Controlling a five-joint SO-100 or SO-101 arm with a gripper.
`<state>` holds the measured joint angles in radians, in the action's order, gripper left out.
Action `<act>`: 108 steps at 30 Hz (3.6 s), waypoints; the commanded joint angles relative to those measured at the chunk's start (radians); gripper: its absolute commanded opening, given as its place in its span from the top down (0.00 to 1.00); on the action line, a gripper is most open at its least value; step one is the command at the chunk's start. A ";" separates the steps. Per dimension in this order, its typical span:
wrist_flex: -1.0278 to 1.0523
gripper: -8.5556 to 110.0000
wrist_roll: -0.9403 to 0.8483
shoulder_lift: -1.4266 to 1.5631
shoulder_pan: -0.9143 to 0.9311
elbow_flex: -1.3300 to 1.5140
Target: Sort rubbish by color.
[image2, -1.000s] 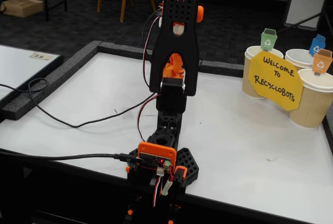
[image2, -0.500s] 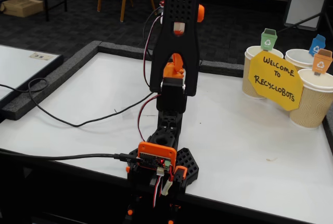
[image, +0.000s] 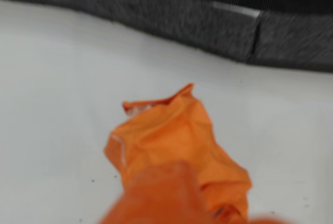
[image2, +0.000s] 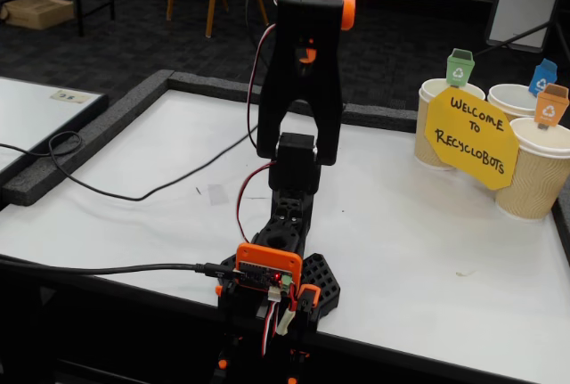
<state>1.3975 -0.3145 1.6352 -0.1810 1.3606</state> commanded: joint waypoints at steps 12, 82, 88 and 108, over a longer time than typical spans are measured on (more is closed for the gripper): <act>0.097 0.93 -0.008 0.603 0.071 0.066; 0.123 0.93 -0.018 0.733 0.873 0.129; 0.017 0.93 -0.018 0.509 0.914 0.021; -0.190 0.93 -0.020 0.003 0.976 -0.202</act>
<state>1.2594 -0.3145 1.6337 0.7578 1.3177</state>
